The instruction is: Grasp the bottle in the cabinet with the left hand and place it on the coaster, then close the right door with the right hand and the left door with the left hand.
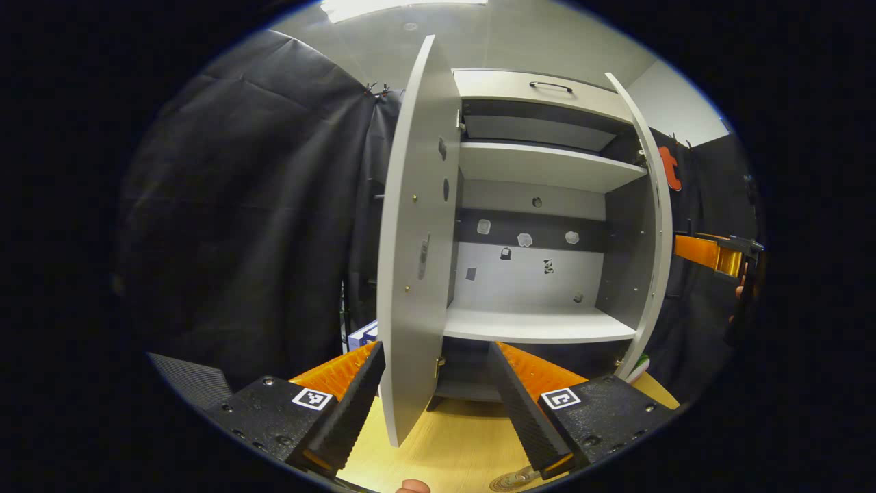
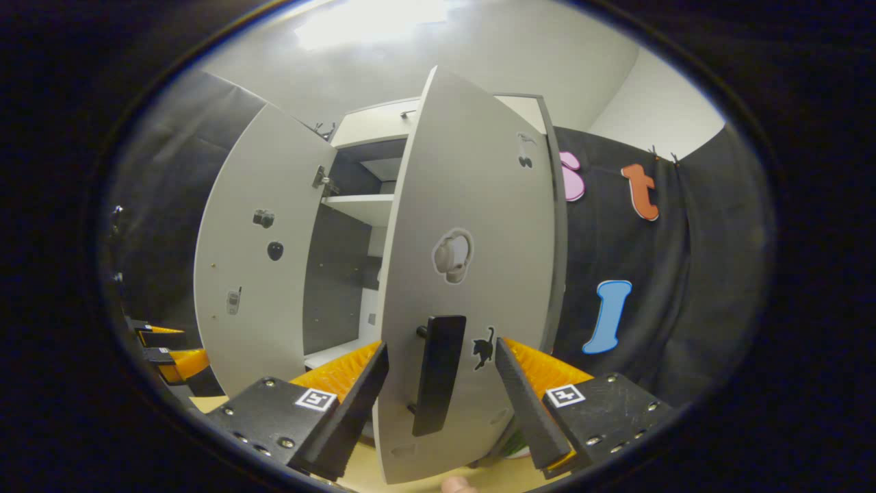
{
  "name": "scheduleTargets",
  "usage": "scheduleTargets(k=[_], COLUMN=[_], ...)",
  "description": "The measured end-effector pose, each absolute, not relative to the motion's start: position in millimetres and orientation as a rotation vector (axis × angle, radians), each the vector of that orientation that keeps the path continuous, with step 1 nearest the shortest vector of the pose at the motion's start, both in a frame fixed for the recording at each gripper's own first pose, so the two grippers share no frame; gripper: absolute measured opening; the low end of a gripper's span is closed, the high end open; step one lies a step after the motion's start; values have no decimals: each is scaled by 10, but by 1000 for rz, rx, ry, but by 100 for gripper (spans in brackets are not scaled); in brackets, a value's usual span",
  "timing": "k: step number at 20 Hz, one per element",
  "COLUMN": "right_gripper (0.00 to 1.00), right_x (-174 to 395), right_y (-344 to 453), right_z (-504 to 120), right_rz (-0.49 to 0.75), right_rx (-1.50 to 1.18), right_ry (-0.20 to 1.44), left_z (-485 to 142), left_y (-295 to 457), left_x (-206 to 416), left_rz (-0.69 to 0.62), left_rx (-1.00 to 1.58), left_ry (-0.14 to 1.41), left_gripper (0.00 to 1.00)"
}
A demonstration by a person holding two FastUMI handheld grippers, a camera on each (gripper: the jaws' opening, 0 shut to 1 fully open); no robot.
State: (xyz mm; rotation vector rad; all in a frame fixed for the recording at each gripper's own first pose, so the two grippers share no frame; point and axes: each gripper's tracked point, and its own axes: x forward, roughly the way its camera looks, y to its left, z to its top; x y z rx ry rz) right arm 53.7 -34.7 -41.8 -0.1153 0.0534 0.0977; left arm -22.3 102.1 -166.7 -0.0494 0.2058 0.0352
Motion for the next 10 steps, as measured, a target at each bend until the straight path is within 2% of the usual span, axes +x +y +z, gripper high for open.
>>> scheduleTargets(k=[3,6,7,8,9,10], right_gripper=[93,95,93,95,93,95], right_x=[591,639,646,646,644,655], right_y=[-249,-133,-117,-99,-83,-66], right_z=[-444,-441,-456,-472,-485,-488], right_rz=[124,137,139,140,141,142], right_rx=[-112,-110,-109,-110,-110,-111], right_ry=[53,56,57,59,61,63], left_z=[-1672,-1672,-1666,-1671,-1673,-1679], left_y=[1171,1346,1400,1448,1504,1559], left_x=[-216,-211,-208,-208,-206,-195], left_rz=[72,105,114,122,131,140], left_rx=[-52,-50,-50,-49,-49,-48], left_ry=[202,200,198,199,199,201], left_gripper=[95,95,95,95,95,95])
